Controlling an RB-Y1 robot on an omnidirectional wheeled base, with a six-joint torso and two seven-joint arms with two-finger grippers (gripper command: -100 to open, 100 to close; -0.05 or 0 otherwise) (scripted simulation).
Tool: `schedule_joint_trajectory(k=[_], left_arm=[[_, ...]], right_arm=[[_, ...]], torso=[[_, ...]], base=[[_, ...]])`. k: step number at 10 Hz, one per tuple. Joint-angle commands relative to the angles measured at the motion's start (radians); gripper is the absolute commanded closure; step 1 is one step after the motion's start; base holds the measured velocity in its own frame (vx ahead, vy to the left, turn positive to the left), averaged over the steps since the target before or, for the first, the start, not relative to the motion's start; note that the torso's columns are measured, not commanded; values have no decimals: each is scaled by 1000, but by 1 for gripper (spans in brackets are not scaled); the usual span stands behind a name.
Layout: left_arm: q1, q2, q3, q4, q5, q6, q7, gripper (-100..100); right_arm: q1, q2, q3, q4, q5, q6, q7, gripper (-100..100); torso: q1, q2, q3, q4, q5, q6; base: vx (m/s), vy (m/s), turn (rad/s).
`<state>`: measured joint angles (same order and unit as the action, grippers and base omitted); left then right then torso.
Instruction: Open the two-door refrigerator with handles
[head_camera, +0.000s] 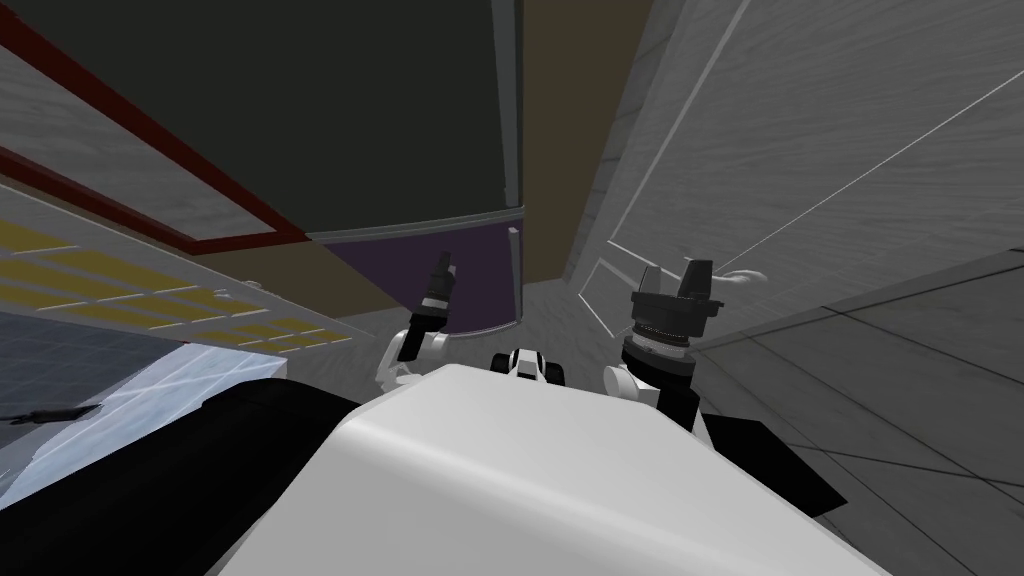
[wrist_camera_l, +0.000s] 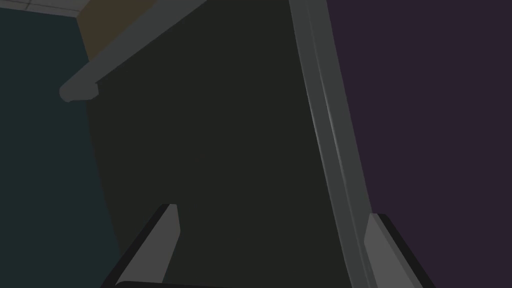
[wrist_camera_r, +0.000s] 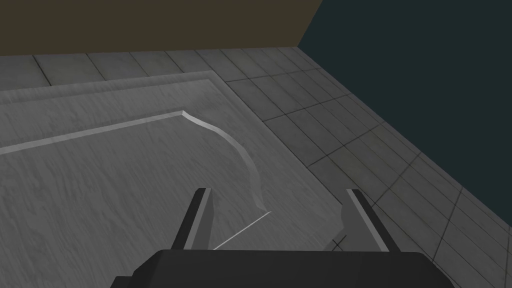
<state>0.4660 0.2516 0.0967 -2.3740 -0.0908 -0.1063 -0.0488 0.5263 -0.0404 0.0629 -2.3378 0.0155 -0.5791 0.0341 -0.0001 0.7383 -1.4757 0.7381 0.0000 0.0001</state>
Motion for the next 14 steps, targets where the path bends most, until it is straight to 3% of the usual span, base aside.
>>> schedule_joint_trajectory(k=[1, 11, 13, 14], left_arm=[[-4, 17, 5, -13, -4, 68, 1, -100], [-29, 88, 23, -31, -18, 295, 5, -100], [-39, 122, 31, -32, -24, 368, 7, -100], [-39, 122, 31, -32, -24, 389, 7, -100]], right_arm=[[0, 0, 0, 0, 0, 0, 0, 0], [0, 0, 0, 0, 0, 0, 0, 0], [0, 0, 0, 0, 0, 0, 0, 0], [0, 0, 0, 0, 0, 0, 0, 0]], torso=[[-1, -1, -1, 0, 0, 0], [0, -1, -1, 0, 0, 0], [0, 0, 0, 0, 0, 0], [-1, -2, -1, -1, 0, 0]], base=[[58, -54, -22], [48, -43, -33], [70, -56, -60], [68, -55, -22]])
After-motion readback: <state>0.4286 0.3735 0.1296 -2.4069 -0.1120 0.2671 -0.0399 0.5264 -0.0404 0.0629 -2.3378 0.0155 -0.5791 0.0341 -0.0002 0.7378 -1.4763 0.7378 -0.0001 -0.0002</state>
